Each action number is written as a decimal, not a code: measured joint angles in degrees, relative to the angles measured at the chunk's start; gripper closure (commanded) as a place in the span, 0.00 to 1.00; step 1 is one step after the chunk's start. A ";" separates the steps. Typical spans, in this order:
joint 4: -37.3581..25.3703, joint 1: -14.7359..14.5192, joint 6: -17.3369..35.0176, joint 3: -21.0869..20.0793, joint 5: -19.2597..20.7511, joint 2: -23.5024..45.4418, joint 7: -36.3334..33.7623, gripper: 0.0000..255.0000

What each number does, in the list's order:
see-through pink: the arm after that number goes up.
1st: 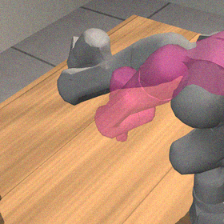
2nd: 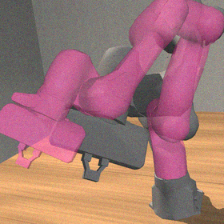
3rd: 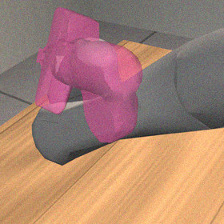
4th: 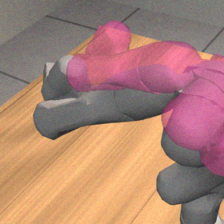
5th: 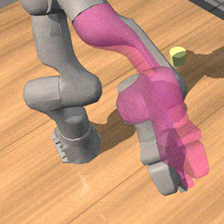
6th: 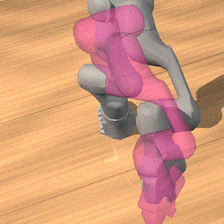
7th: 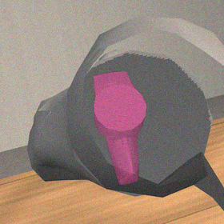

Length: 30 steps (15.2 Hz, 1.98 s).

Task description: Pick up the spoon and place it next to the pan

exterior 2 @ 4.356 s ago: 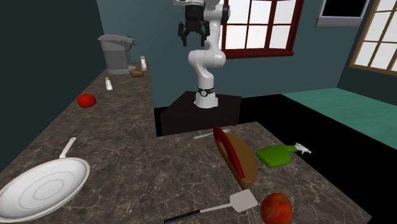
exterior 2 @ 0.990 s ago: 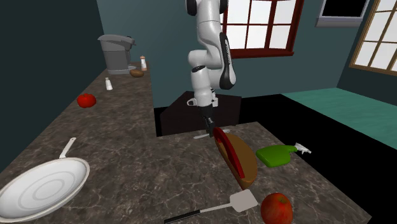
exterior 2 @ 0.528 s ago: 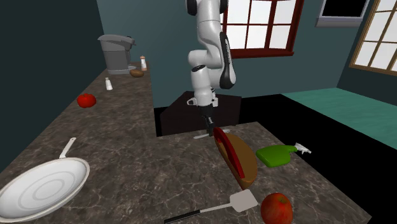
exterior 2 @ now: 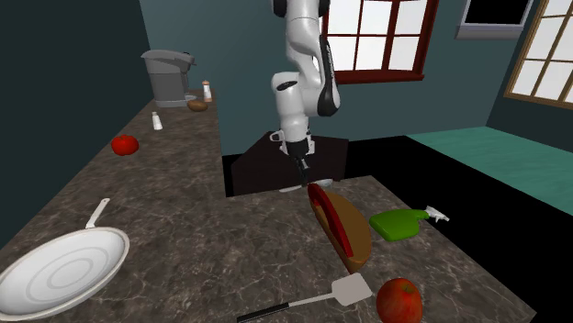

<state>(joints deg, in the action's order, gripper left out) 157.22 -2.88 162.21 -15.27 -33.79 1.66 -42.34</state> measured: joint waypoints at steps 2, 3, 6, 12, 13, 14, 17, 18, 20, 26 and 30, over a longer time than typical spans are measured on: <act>-0.01 0.15 -1.91 0.29 1.68 -1.93 -1.55 1.00; 0.07 0.21 -2.73 0.35 2.25 -2.85 -2.15 1.00; 0.47 0.51 -5.64 0.51 3.82 -6.16 -3.73 1.00; 0.03 1.27 -11.69 0.62 6.63 -11.86 -6.64 1.00; -0.21 1.36 -12.23 0.61 6.92 -12.18 -6.93 1.00; -0.91 1.92 -12.68 1.11 7.46 -11.77 -6.46 1.00; -5.13 3.98 -14.28 2.73 9.89 -8.72 -5.30 1.00; -6.64 4.64 -14.61 3.33 10.60 -7.39 -4.69 1.00; -10.06 6.03 -15.22 4.63 11.99 -4.20 -3.29 1.00; -22.50 9.34 -19.19 7.90 15.74 5.19 -0.41 1.00; -31.57 10.94 -22.58 9.51 17.50 11.31 0.93 1.00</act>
<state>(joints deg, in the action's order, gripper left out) 125.65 8.06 139.63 -5.76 -16.29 12.97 -41.41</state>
